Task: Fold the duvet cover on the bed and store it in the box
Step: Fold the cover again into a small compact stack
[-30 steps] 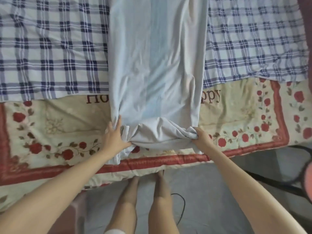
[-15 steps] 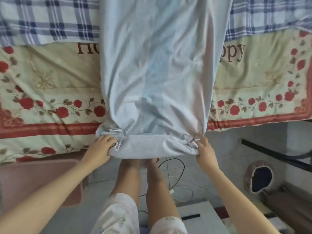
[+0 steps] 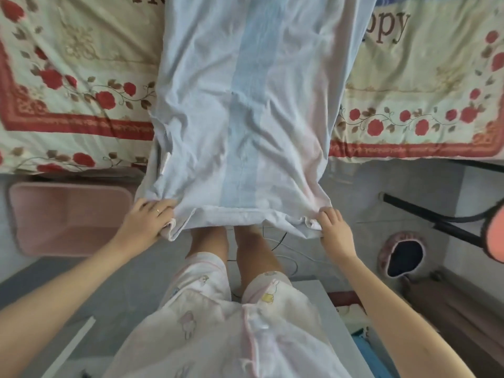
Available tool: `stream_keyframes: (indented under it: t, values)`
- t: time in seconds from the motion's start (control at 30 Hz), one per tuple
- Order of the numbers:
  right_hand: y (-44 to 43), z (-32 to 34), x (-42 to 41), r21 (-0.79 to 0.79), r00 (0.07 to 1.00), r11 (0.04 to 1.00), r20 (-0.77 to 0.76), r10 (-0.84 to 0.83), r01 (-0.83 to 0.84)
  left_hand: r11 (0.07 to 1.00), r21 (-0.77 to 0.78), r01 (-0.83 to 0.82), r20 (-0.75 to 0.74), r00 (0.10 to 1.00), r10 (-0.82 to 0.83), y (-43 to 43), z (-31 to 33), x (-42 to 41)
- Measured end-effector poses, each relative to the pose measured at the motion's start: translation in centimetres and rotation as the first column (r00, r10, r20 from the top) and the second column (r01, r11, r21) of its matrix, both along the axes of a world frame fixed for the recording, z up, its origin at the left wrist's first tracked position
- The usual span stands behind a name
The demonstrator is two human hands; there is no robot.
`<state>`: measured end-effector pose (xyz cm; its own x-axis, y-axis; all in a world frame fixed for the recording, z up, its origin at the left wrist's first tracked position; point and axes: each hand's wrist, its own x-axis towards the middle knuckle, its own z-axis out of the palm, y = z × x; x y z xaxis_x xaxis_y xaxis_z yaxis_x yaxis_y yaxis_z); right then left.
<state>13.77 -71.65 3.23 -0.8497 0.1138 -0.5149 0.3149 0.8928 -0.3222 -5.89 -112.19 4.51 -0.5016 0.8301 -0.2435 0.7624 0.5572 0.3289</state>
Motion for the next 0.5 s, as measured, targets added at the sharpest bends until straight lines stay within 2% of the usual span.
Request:
stream_keyframes:
  t: [0.1, 0.17, 0.27, 0.37, 0.43, 0.5]
  values:
    - [-0.2, 3.4, 1.4, 0.021, 0.941, 0.952, -0.16, -0.299, 0.306, 0.994, -0.015, -0.11, -0.053, 0.993, 0.109, -0.5, 2.9, -0.2]
    - [-0.7, 5.3, 1.8, 0.015, 0.91, 0.928, -0.205, -0.362, 0.372, 0.992, -0.044, -0.118, -0.044, 0.992, 0.116, -1.0, 4.0, -0.2]
    - [-1.5, 7.1, 2.7, 0.017, 0.929, 0.941, -0.168, -0.331, 0.339, 0.997, -0.028, -0.065, -0.013, 0.998, 0.065, -2.5, 5.5, 0.0]
    - [-2.5, 8.4, 3.8, 0.029, 0.945, 0.955, -0.157, -0.287, 0.295, 0.997, -0.01, -0.081, 0.02, 0.996, 0.081, -3.4, 6.6, -0.5]
    - [-3.3, 10.0, 4.1, 0.031, 0.952, 0.973, -0.219, -0.215, 0.227, 0.999, -0.037, -0.026, -0.01, 1.0, 0.026, -3.6, 7.4, -0.6]
    - [-4.3, 11.8, 3.6, 0.03, 0.948, 0.997, -0.313, -0.059, 0.072, 0.991, -0.121, 0.06, -0.047, 0.997, -0.066, -4.7, 7.5, -0.6]
